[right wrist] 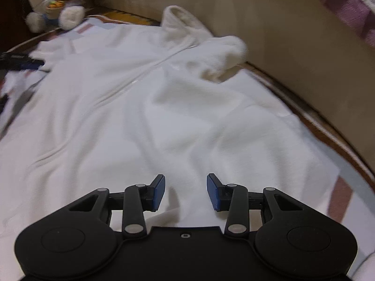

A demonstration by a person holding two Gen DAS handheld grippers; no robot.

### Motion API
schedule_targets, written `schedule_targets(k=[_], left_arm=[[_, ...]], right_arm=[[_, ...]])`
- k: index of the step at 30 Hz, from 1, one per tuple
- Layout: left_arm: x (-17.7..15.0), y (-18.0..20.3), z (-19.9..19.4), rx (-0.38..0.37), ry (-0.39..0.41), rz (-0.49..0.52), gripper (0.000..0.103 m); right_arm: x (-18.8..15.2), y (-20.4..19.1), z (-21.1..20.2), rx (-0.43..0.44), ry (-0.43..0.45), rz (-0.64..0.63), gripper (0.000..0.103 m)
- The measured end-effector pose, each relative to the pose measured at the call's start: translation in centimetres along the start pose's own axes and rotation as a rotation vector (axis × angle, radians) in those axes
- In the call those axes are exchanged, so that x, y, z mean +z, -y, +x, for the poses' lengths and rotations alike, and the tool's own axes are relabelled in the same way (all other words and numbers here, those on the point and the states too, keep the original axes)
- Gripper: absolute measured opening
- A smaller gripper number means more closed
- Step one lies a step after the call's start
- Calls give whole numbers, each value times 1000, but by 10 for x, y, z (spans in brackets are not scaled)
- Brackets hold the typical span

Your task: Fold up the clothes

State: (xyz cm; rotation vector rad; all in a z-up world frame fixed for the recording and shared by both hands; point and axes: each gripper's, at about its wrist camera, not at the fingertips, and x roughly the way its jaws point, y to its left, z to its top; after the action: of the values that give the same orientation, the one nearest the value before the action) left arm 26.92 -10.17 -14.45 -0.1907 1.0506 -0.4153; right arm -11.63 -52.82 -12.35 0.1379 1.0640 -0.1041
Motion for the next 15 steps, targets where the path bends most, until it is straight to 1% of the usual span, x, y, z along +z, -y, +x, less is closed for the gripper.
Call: schedule_targets(k=[1,3,4,5,7,8,9,10,11,13,14,15], left_arm=[[-1,-6,6,-3,8,-50,55],[0,-18,13,-1,68,-118,56],[4,-23,15,5,104,-147,59],[8,-28,16,18,141,-178,60],[14,-39,17,80,220,-253,61],[15,-44,19,118,263,-290,66],[18,-49,21,144,301,-316,66],[21,-51,25,156,327,-309,67],[27,-51,29,187,341,-286,67],[36,-51,35,247,343,-221,65],[38,-53,35,261,344,-199,42],[35,-58,30,265,349,-197,11]], right_arm=[[2,5,-1,-15,16,10,45],[4,16,-2,-41,44,40,45],[5,22,-3,-54,55,62,45],[6,29,-3,-66,65,83,45],[6,40,1,-97,58,115,45],[6,43,3,-114,55,121,45],[5,47,5,-132,52,126,45],[5,49,7,-141,46,133,45],[4,51,8,-150,40,140,45],[4,52,13,-163,24,137,45],[4,50,17,-167,14,132,46],[5,48,21,-171,3,125,46]])
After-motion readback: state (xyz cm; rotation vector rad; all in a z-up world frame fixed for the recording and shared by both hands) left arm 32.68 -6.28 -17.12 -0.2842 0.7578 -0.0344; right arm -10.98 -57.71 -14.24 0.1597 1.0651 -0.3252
